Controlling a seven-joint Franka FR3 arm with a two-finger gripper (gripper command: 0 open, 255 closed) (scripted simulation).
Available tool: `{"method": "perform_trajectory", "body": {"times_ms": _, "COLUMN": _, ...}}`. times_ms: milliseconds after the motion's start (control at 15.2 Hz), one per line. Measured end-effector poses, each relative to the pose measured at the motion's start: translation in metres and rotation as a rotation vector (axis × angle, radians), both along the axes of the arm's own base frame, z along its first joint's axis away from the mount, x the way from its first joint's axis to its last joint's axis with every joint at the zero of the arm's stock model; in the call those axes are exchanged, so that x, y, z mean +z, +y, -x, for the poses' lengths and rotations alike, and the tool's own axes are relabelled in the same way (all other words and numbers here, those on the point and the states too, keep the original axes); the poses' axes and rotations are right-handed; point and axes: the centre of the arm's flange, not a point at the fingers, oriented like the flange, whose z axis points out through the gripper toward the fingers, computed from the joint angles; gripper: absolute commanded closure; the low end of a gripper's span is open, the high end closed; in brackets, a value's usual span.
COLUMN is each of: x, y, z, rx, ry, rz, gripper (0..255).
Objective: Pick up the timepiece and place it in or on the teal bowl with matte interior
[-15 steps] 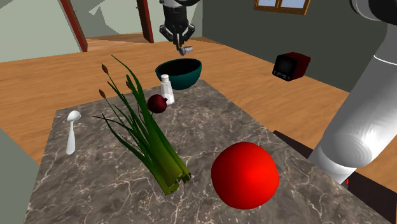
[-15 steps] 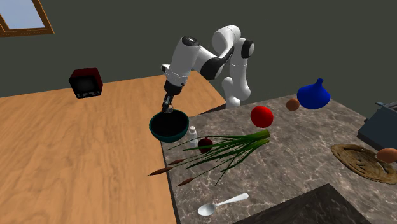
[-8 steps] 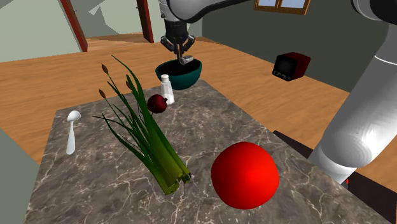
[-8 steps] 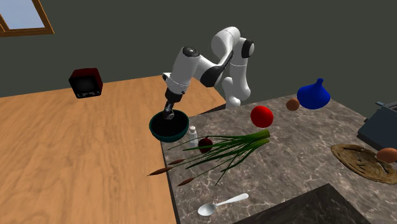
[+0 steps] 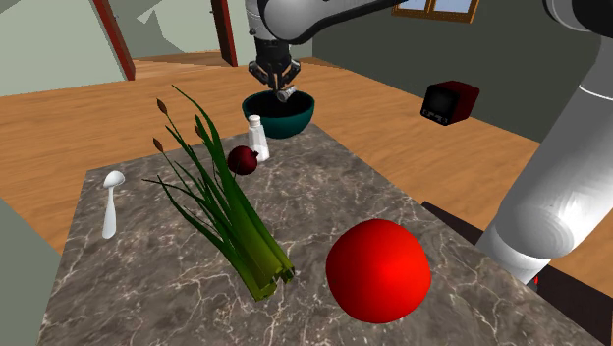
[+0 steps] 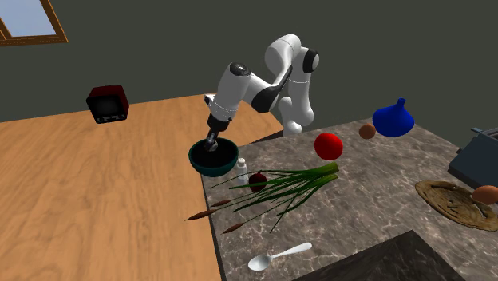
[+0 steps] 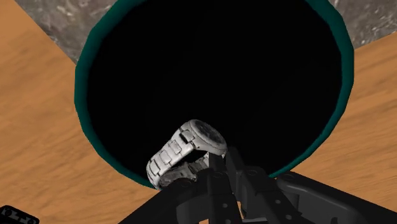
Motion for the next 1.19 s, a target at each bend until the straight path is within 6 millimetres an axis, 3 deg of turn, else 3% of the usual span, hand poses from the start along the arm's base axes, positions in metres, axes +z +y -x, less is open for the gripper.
{"method": "perform_trajectory", "body": {"times_ms": 66, "x": 0.0, "y": 0.0, "z": 0.0, "rx": 0.0, "ry": 0.0, "rz": 0.0, "gripper": 0}}
{"method": "perform_trajectory", "body": {"times_ms": 462, "x": -0.004, "y": 0.001, "z": 0.0, "rx": 0.0, "ry": 0.008, "rz": 0.0, "gripper": 0}}
{"method": "perform_trajectory", "body": {"times_ms": 792, "x": 0.037, "y": 0.013, "z": 0.013, "rx": 0.0, "ry": 0.007, "rz": 0.0, "gripper": 0}}
{"method": "perform_trajectory", "body": {"times_ms": 1188, "x": 0.041, "y": 0.013, "z": 0.015, "rx": 0.0, "ry": 0.008, "rz": 0.0, "gripper": 0}}
